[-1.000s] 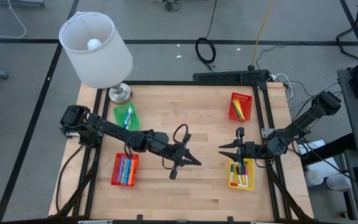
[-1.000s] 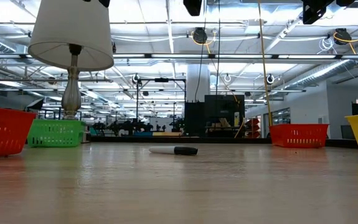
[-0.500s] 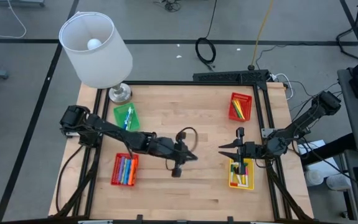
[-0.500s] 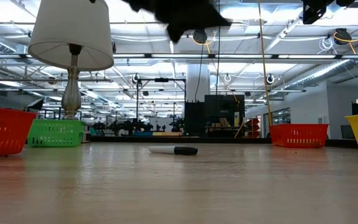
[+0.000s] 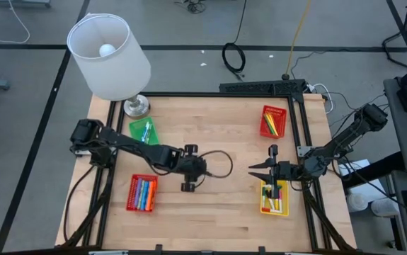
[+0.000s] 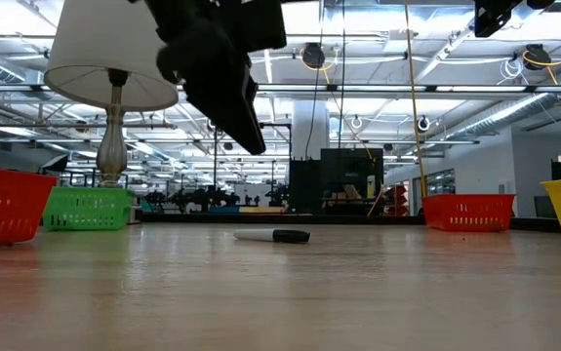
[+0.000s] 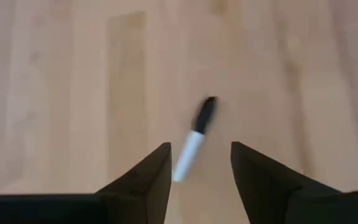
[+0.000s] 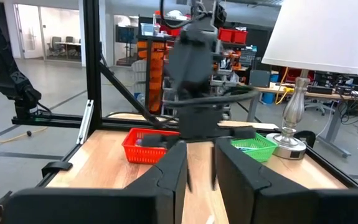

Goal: Pick & Place Markers
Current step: Put the black highlighter pen into the yellow basket

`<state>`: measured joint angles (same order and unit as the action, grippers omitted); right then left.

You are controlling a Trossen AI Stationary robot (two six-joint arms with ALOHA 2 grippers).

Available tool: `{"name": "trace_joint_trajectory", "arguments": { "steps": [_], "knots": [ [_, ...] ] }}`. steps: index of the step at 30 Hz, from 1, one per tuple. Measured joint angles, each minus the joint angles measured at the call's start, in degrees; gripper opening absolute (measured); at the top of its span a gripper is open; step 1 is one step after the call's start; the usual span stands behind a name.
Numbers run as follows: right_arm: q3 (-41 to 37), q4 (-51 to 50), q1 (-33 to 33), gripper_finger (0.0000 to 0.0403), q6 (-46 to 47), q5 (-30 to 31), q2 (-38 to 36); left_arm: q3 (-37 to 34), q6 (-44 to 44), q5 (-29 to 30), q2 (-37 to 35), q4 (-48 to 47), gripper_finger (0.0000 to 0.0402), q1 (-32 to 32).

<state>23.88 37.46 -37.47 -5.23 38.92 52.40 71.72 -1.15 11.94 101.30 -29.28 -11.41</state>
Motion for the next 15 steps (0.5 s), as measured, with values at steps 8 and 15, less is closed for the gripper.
{"name": "trace_joint_trajectory", "arguments": {
  "steps": [8,15],
  "knots": [
    [0.0,-0.02,0.0,0.0075,-0.13,0.0,0.02,-1.93,7.24,-0.16,2.12,4.96,0.0175,2.19],
    [0.02,-0.27,0.0,0.0075,-0.15,0.01,-0.02,-2.35,9.25,-7.47,5.74,7.07,0.0175,5.13]
  ]
}}
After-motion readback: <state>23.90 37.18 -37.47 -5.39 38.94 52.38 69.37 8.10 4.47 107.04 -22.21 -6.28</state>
